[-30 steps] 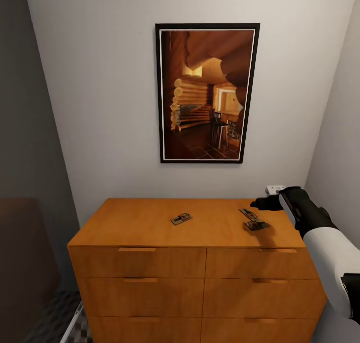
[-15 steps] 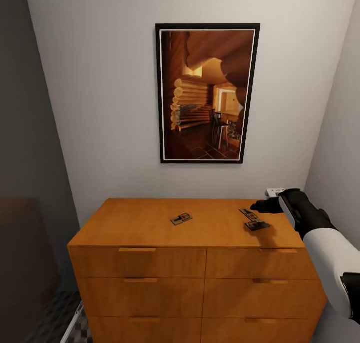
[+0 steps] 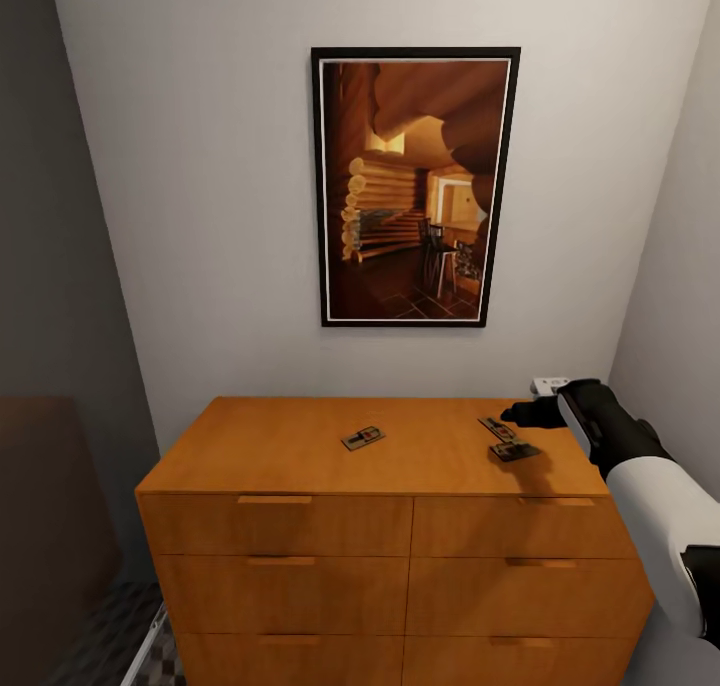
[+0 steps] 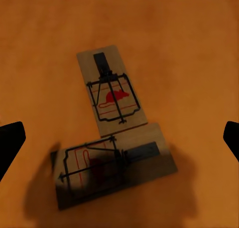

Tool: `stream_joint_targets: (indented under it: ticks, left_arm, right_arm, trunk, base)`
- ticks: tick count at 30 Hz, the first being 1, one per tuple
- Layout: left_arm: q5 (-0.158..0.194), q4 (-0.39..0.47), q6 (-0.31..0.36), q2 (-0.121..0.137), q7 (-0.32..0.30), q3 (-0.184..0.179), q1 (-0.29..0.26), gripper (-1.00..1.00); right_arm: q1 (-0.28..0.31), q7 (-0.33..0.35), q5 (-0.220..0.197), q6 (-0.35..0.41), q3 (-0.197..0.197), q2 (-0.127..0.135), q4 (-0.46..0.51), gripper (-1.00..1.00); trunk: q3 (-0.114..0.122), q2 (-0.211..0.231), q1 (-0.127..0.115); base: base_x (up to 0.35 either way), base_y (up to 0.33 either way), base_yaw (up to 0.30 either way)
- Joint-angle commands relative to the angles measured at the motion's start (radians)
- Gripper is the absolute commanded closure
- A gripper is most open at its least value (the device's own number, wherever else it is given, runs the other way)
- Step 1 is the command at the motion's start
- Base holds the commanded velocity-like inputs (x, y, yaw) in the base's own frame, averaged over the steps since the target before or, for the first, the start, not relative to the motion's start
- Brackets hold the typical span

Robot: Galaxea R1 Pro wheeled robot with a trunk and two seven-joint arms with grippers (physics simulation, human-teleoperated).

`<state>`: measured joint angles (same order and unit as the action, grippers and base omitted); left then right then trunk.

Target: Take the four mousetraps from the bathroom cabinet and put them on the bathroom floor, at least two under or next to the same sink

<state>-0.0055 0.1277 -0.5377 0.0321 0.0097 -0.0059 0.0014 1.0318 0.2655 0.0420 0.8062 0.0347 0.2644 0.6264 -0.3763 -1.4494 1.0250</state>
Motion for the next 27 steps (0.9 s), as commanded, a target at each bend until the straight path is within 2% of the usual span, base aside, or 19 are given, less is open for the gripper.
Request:
stream_joint_targets:
  ticks: [1, 9, 15, 21, 27]
  left_arm:
    - [-0.001, 0.001, -0.001, 0.000, 0.001, -0.001, 0.000, -1.00]
    - [-0.001, 0.001, -0.002, 0.000, 0.001, 0.000, 0.000, -1.00]
    - [-0.001, 0.001, -0.001, 0.000, 0.001, -0.001, 0.000, -1.00]
    - [-0.001, 0.001, -0.001, 0.000, 0.001, -0.001, 0.000, -1.00]
    - [-0.001, 0.000, -0.001, 0.000, 0.001, 0.000, 0.000, -1.00]
  right_arm:
    - [0.001, 0.005, 0.004, -0.002, 0.004, 0.001, -0.002, -1.00]
    - [0.001, 0.033, 0.005, -0.033, 0.005, 0.001, -0.023, -1.00]
    - [0.001, 0.108, 0.009, -0.039, 0.005, 0.001, -0.034, -1.00]
    - [0.001, 0.142, 0.056, -0.055, 0.007, 0.001, -0.037, -1.00]
    - [0.001, 0.160, 0.080, -0.086, 0.008, 0.001, -0.059, -1.00]
  trunk:
    - [-0.001, -0.001, 0.000]
    - [-0.001, -0.001, 0.000]
    - [-0.001, -0.001, 0.000]
    - [-0.001, -0.001, 0.000]
    - [-0.001, -0.001, 0.000]
  base:
    - [0.000, 0.000, 0.000]
    - [0.000, 0.000, 0.000]
    - [0.000, 0.000, 0.000]
    - [0.000, 0.000, 0.000]
    - [0.000, 0.000, 0.000]
